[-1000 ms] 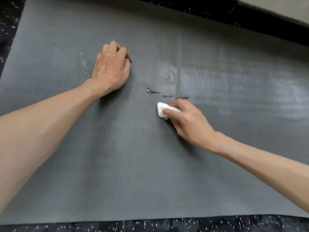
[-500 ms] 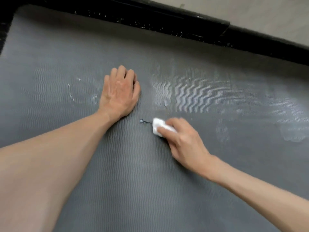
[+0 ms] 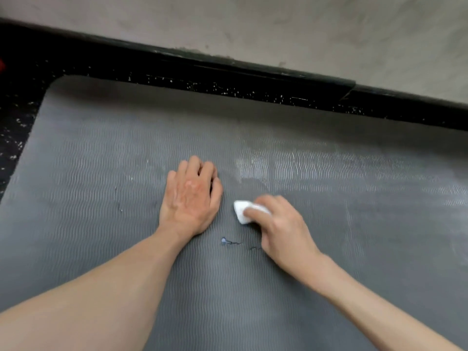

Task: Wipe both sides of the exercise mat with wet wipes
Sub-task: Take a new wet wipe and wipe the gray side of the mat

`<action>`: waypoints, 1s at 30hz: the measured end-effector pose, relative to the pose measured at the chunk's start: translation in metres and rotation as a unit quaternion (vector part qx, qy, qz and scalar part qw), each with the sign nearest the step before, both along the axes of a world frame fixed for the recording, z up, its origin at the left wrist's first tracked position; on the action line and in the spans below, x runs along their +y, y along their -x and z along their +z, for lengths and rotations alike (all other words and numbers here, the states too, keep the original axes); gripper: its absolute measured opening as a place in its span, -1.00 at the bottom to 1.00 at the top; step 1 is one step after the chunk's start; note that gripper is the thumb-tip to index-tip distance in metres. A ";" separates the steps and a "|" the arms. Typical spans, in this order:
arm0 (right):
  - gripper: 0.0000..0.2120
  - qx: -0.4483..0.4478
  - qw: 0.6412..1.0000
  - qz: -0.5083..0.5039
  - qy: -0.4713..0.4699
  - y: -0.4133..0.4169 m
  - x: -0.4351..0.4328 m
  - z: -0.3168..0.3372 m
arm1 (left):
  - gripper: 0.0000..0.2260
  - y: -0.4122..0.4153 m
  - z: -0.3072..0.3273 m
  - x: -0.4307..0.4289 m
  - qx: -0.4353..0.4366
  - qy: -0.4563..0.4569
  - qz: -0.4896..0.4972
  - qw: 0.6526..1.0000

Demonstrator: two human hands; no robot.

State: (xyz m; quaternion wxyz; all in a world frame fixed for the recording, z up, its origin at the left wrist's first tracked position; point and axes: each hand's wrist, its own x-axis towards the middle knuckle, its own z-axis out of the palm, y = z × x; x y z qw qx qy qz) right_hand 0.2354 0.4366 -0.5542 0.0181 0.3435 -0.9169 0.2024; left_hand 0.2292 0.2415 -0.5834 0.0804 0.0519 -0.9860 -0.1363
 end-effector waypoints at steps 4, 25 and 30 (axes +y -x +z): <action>-0.73 0.028 0.997 -0.063 -0.031 0.098 -0.037 -0.002 | -0.74 0.000 -0.001 0.000 0.000 -0.015 0.001 1.000; -0.70 -0.010 0.996 -0.037 -0.083 0.152 -0.044 0.008 | -0.75 0.000 0.000 -0.001 -0.011 -0.014 0.004 1.000; -0.58 0.000 0.986 -0.108 -0.124 0.212 -0.057 0.015 | -0.75 0.000 -0.001 -0.001 -0.011 -0.012 0.003 1.000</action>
